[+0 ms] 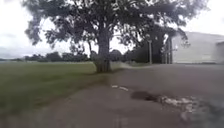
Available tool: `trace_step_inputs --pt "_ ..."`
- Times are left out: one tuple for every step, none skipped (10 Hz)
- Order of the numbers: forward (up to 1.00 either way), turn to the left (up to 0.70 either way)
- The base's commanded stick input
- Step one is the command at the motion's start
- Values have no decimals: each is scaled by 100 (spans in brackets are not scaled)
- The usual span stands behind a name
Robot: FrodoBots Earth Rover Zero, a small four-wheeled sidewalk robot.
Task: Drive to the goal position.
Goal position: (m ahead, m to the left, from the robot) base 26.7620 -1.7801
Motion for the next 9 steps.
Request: trace_step_inputs --pt "100 -27" --pt "100 -27" --pt "100 -27" --pt "100 -27" --pt "100 -27" --pt "100 -27" --pt "100 -27" --pt "100 -27" --pt "100 -27"
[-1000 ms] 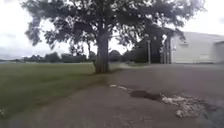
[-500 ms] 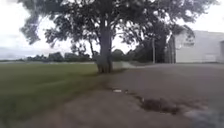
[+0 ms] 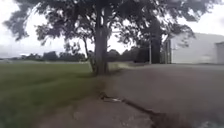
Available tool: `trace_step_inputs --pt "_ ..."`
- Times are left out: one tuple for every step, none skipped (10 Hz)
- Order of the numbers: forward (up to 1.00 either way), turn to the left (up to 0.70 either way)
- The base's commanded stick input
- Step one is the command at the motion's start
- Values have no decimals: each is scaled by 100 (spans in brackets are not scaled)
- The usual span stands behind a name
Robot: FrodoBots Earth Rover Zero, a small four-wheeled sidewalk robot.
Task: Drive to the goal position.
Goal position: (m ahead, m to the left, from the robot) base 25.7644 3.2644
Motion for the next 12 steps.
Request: trace_step_inputs --pt "100 -27" --pt "100 -27" --pt "100 -27" --pt "100 -27" --pt "100 -27" --pt "100 -27" --pt "100 -27" --pt "100 -27" --pt "100 -27" --pt "100 -27" --pt "100 -27" --pt "100 -27"
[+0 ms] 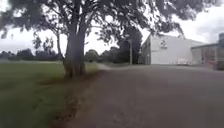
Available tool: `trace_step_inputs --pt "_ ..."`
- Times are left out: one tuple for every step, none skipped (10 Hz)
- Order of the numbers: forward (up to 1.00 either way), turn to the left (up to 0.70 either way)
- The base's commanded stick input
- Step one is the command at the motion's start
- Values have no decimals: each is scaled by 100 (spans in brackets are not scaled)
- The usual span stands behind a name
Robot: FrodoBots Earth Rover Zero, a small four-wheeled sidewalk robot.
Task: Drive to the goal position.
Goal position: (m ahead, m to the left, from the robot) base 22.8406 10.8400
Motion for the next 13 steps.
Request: trace_step_inputs --pt "100 -27" --pt "100 -27" --pt "100 -27" --pt "100 -27" --pt "100 -27" --pt "100 -27" --pt "100 -27" --pt "100 -27" --pt "100 -27" --pt "100 -27" --pt "100 -27" --pt "100 0" --pt "100 0"
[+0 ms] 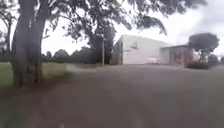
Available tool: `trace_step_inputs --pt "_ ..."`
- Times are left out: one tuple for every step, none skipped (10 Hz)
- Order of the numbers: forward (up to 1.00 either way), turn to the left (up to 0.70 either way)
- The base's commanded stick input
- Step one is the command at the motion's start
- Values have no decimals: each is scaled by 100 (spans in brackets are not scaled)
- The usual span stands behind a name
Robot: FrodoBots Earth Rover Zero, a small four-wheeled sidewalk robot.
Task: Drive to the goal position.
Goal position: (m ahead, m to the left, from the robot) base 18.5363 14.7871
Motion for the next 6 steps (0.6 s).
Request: trace_step_inputs --pt "100 0" --pt "100 0" --pt "100 0" --pt "100 0" --pt "100 0" --pt "100 0"
